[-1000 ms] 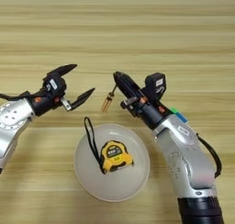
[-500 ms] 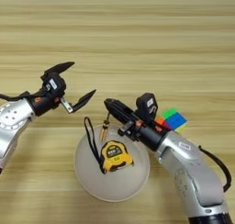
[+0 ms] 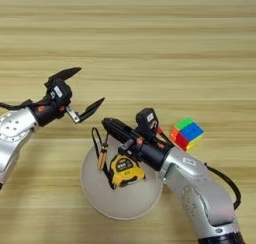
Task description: Move the objects on the table
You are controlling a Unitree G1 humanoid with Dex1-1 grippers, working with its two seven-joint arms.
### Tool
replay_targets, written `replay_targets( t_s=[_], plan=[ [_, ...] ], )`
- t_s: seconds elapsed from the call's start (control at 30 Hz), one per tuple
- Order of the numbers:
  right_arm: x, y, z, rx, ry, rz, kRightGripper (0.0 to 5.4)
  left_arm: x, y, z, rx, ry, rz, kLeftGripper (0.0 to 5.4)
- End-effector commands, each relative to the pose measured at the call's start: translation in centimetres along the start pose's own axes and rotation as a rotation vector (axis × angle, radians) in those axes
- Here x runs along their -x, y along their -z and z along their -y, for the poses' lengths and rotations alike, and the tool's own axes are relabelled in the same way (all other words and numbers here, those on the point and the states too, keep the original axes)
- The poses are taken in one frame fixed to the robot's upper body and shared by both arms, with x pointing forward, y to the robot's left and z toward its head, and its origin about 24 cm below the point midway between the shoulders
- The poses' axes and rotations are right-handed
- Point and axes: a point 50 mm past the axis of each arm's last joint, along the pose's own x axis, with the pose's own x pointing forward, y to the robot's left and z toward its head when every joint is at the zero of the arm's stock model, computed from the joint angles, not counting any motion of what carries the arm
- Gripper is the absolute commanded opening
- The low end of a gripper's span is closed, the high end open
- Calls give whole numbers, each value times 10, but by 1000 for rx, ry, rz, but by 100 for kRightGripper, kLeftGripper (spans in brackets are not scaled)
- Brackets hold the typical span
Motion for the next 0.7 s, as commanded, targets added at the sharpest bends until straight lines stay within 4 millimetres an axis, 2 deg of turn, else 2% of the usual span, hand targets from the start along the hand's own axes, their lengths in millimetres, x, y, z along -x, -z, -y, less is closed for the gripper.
replay_targets(
  t_s=[0.03,0.33,0.7],
  plan=[
    [-4,7,1,-5,-8,-73,9,-2,-4,-2,-28,-1,8,540],
    [-6,24,8,-12,11,-215,9,-4,-5,-1,-19,-14,16,540],
    [-8,29,10,-11,19,-237,9,-7,-4,0,5,-36,26,540]
  ],
)
